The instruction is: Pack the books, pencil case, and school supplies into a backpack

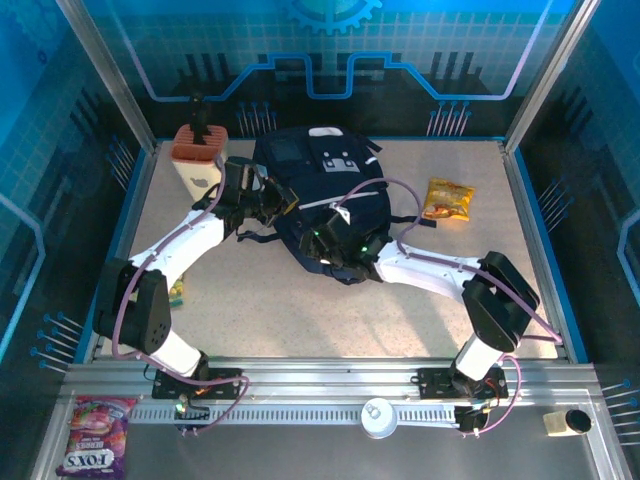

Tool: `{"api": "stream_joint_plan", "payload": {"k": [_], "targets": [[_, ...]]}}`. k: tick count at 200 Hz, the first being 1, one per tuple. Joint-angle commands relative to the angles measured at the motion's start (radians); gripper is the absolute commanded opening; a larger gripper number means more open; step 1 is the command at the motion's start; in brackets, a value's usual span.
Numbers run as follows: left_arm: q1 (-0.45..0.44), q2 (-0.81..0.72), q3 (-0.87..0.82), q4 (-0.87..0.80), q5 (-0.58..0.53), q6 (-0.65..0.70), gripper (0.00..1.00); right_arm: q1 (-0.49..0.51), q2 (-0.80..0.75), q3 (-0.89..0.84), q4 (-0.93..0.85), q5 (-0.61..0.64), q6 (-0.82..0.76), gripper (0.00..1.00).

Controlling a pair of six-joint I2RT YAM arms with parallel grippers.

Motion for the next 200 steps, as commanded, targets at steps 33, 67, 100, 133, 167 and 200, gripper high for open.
{"api": "stream_joint_plan", "payload": {"k": [33, 67, 100, 133, 167, 200], "targets": [[-0.014, -0.027, 0.027, 0.076, 0.072, -0.011, 0.00, 0.037, 0.021, 0.038, -0.072, 0.115, 0.091, 0.52], [-0.016, -0.031, 0.026, 0.079, 0.074, -0.013, 0.00, 0.035, 0.066, 0.078, -0.116, 0.124, 0.107, 0.49], [-0.017, -0.041, 0.020, 0.078, 0.074, -0.012, 0.00, 0.015, 0.093, 0.083, -0.079, 0.116, 0.083, 0.30], [-0.015, -0.047, 0.016, 0.059, 0.052, 0.006, 0.00, 0.013, 0.064, 0.077, -0.113, 0.147, 0.060, 0.14], [0.006, -0.047, 0.000, 0.041, 0.025, 0.029, 0.00, 0.003, -0.029, -0.033, -0.151, 0.194, -0.005, 0.08], [0.036, -0.058, -0.042, 0.023, 0.014, 0.062, 0.00, -0.033, -0.099, -0.128, -0.213, 0.259, -0.167, 0.08]]}}
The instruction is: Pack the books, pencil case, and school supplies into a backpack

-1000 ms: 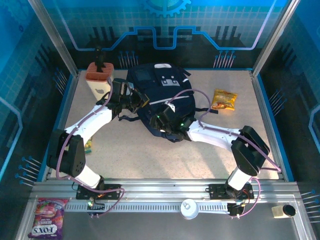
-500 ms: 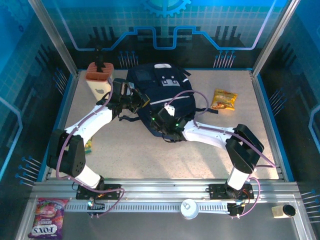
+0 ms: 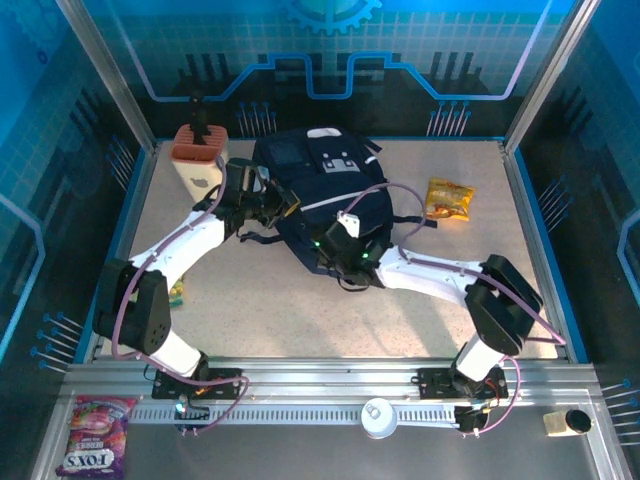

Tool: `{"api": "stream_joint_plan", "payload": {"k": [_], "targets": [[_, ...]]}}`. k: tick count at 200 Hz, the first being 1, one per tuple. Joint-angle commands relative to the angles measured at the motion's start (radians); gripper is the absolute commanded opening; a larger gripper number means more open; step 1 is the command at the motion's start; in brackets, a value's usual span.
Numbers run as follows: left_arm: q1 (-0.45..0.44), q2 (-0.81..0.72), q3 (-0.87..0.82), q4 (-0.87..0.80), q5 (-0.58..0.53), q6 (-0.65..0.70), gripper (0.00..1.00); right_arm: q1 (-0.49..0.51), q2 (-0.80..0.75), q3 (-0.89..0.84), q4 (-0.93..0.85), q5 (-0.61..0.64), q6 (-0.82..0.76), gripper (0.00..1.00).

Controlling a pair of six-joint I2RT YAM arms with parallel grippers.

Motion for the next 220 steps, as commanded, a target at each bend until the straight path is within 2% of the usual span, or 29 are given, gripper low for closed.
{"api": "stream_joint_plan", "payload": {"k": [1, 48, 68, 80, 89, 106, 121, 144, 174, 195, 220], "targets": [[0.036, -0.055, -0.025, 0.023, 0.002, 0.048, 0.00, -0.045, -0.051, -0.061, -0.111, 0.111, -0.137, 0.08], [0.066, -0.081, -0.075, -0.010, -0.007, 0.090, 0.00, -0.182, -0.099, -0.103, -0.108, 0.130, -0.421, 0.05], [0.073, -0.087, -0.083, -0.032, -0.002, 0.115, 0.00, -0.211, -0.107, -0.092, -0.065, 0.089, -0.564, 0.01], [0.075, -0.097, -0.087, -0.053, -0.007, 0.136, 0.00, -0.204, -0.110, -0.078, -0.032, 0.023, -0.678, 0.00], [0.078, -0.111, -0.097, -0.067, -0.009, 0.144, 0.12, -0.188, -0.113, -0.069, -0.013, -0.025, -0.745, 0.00], [0.089, -0.157, -0.136, -0.088, -0.016, 0.148, 0.25, -0.138, -0.116, -0.053, 0.027, -0.136, -0.855, 0.00], [0.098, -0.219, -0.177, -0.125, -0.030, 0.147, 0.39, -0.115, -0.095, -0.026, 0.039, -0.234, -0.864, 0.00], [0.099, -0.330, -0.249, -0.203, -0.068, 0.118, 0.52, -0.063, -0.038, 0.021, 0.064, -0.322, -0.860, 0.00], [0.094, -0.468, -0.369, -0.217, -0.066, -0.017, 0.54, 0.013, 0.024, 0.071, 0.117, -0.397, -0.830, 0.00], [0.064, -0.531, -0.476, -0.123, -0.054, -0.167, 0.54, 0.057, 0.056, 0.102, 0.137, -0.427, -0.809, 0.00], [0.026, -0.555, -0.555, -0.039, -0.086, -0.279, 0.54, 0.086, 0.076, 0.114, 0.165, -0.454, -0.785, 0.00]]}}
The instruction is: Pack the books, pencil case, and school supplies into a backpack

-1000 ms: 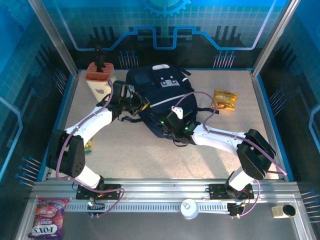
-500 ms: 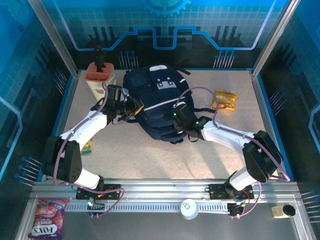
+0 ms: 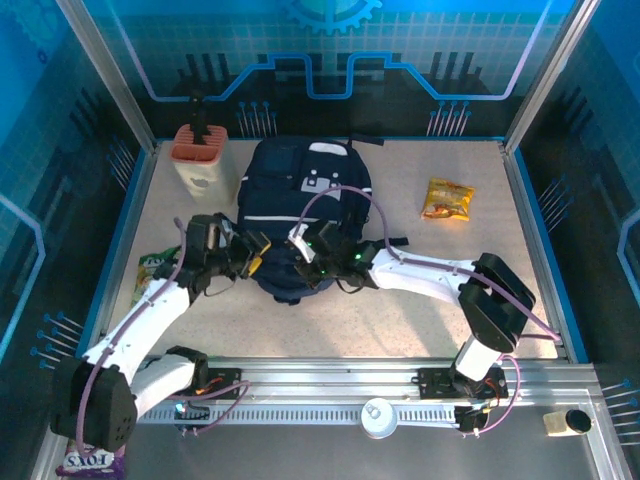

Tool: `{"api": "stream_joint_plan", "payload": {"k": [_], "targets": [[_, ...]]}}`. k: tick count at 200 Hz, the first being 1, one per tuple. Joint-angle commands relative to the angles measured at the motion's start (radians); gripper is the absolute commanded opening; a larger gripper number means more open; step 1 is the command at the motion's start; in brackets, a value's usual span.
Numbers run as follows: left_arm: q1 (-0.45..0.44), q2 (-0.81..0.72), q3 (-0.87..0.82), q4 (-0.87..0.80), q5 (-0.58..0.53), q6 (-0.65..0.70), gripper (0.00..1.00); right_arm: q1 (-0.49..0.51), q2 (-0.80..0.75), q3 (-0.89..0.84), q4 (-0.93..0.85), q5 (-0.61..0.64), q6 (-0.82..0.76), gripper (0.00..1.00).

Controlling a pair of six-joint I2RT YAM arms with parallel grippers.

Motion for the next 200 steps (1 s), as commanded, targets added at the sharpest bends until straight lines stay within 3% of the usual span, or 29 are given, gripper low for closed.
{"api": "stream_joint_plan", "payload": {"k": [1, 44, 66, 103, 134, 167, 200], "targets": [[-0.031, -0.022, -0.063, 0.087, -0.031, -0.168, 0.53, 0.034, 0.012, 0.045, 0.082, -0.095, 0.018, 0.00], [-0.048, 0.051, -0.066, 0.194, -0.078, -0.184, 0.52, 0.057, 0.037, 0.055, 0.093, -0.111, 0.030, 0.00], [-0.048, 0.105, -0.038, 0.224, -0.092, -0.173, 0.44, 0.060, 0.032, 0.050, 0.076, -0.089, 0.027, 0.00], [-0.045, 0.138, 0.002, 0.153, -0.133, -0.103, 0.00, 0.044, -0.024, -0.002, 0.005, 0.044, 0.029, 0.00], [-0.008, 0.103, 0.018, 0.058, -0.141, -0.024, 0.00, -0.048, -0.140, -0.143, -0.059, 0.169, 0.032, 0.00], [0.012, 0.103, 0.041, 0.008, -0.121, 0.036, 0.00, -0.182, -0.251, -0.237, -0.072, 0.163, -0.002, 0.00], [0.012, 0.160, 0.068, -0.013, -0.049, 0.106, 0.00, -0.329, -0.202, -0.217, -0.047, 0.127, -0.065, 0.00]]}}
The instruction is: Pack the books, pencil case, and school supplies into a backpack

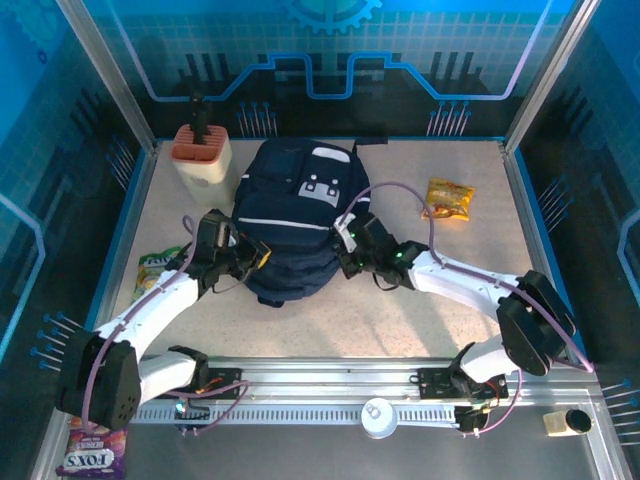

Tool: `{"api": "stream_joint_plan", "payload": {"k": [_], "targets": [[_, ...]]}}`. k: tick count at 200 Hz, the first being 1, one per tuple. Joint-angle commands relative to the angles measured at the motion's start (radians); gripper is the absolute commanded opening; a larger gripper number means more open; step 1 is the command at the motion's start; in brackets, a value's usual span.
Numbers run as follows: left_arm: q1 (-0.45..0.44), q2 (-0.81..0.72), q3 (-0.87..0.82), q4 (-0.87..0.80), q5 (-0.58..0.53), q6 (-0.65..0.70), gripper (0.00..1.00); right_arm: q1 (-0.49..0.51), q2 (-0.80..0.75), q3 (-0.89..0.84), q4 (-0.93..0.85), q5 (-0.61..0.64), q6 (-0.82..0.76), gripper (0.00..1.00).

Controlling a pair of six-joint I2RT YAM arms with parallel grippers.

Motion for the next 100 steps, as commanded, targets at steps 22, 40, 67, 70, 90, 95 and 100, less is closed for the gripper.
{"api": "stream_joint_plan", "payload": {"k": [22, 40, 67, 70, 90, 95, 100], "targets": [[0.023, 0.059, 0.059, -0.092, 0.041, 0.156, 0.00, -0.194, 0.122, 0.104, -0.042, 0.048, -0.073, 0.00], [0.023, 0.073, 0.083, -0.122, 0.063, 0.205, 0.00, -0.242, 0.210, 0.204, -0.070, 0.060, -0.062, 0.00], [0.012, 0.100, 0.116, -0.143, 0.108, 0.273, 0.00, -0.295, 0.304, 0.324, -0.148, 0.116, 0.026, 0.00], [0.011, 0.102, 0.120, -0.144, 0.112, 0.283, 0.00, -0.300, 0.309, 0.332, -0.156, 0.116, 0.033, 0.00], [-0.001, 0.112, 0.165, -0.186, 0.106, 0.338, 0.26, -0.323, 0.288, 0.324, -0.162, 0.107, 0.058, 0.06], [-0.001, 0.109, 0.175, -0.198, 0.094, 0.352, 0.37, -0.328, 0.273, 0.313, -0.154, 0.090, 0.054, 0.09], [-0.001, 0.103, 0.187, -0.211, 0.078, 0.363, 0.43, -0.330, 0.253, 0.301, -0.151, 0.085, 0.052, 0.14]]}}
